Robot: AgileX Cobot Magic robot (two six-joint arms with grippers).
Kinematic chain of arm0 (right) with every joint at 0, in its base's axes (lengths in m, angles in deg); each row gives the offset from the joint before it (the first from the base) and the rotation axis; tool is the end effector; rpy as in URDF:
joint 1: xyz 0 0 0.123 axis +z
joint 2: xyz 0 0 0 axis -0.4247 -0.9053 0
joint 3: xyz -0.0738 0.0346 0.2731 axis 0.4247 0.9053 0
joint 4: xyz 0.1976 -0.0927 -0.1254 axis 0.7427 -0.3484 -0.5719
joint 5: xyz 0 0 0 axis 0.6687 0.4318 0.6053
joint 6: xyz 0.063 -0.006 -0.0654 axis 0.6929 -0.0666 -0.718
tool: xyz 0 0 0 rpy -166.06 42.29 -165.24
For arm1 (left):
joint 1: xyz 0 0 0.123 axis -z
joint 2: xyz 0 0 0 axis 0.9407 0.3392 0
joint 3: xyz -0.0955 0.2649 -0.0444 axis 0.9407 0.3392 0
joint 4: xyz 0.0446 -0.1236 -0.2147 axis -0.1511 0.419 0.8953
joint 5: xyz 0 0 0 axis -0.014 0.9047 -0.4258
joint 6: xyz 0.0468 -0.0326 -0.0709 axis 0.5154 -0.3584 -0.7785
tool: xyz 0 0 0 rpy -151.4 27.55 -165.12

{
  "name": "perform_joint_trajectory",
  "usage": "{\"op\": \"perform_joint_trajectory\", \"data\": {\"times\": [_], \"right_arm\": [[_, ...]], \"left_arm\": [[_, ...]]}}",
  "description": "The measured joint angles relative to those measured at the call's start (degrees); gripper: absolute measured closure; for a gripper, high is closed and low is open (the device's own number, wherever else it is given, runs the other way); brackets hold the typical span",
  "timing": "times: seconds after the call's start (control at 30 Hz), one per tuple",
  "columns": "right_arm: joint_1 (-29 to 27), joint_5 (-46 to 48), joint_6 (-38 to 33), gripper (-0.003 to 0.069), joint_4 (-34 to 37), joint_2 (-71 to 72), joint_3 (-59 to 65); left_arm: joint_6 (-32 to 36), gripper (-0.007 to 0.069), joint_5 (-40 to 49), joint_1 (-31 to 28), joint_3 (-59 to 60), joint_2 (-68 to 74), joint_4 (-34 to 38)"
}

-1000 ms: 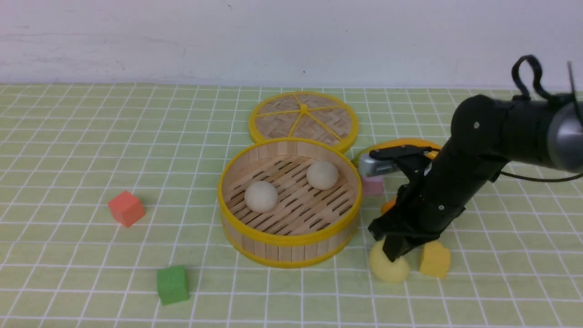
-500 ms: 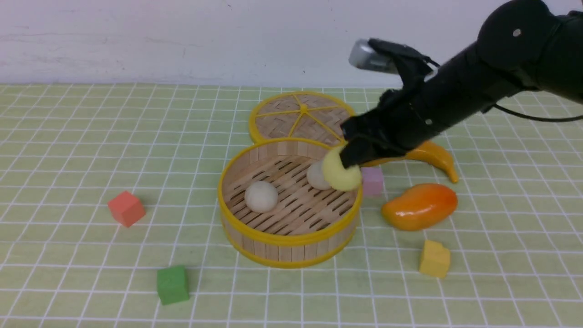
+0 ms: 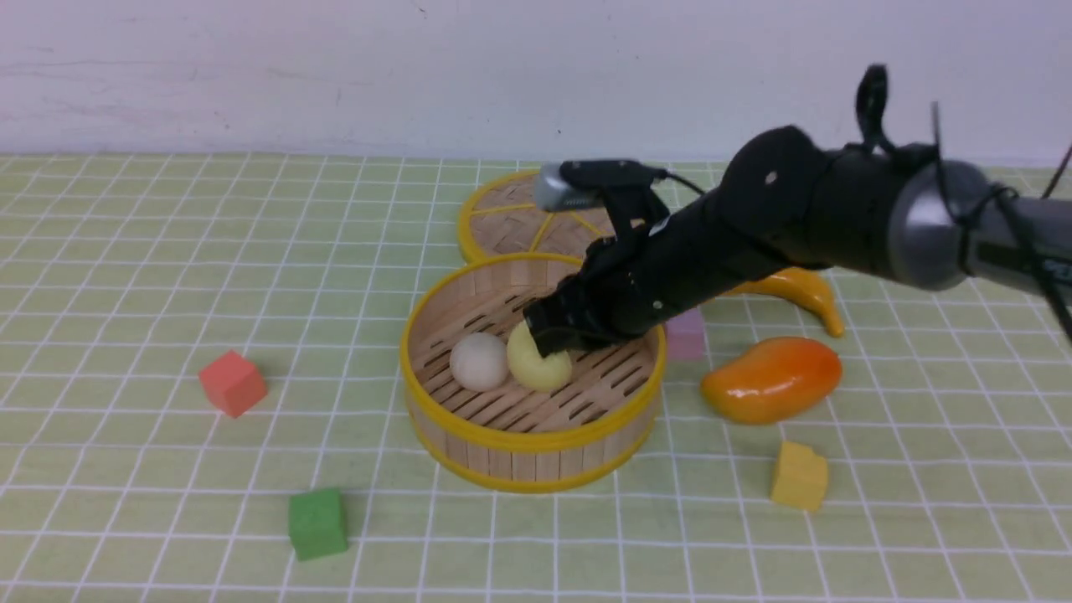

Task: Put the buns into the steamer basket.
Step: Use the right arm to put the steamed stuffed bun into the steamer

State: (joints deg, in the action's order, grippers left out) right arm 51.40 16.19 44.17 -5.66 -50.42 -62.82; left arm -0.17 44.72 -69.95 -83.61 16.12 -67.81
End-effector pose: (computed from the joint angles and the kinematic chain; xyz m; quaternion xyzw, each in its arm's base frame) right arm 0.3909 0.2315 0.2199 -0.2328 0.8937 0.2669 0.2754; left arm 0.0521 -0.0032 0.1690 -0.0220 0.8105 -0.0390 0.5840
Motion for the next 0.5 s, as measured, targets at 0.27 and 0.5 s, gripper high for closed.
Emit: {"op": "perform_joint_trajectory", "data": {"times": [0.27,0.5], "right_arm": [[0.0,-0.6,0.0,0.0630,-1.0,-2.3,-0.1],[0.0,-0.8,2.9,0.0523,-4.0,-2.3,-0.1]], "left_arm": [[0.0,0.0407,0.0,0.0,0.0,0.0,0.0],[0.0,0.0404,0.0,0.0,0.0,0.0,0.0]]}}
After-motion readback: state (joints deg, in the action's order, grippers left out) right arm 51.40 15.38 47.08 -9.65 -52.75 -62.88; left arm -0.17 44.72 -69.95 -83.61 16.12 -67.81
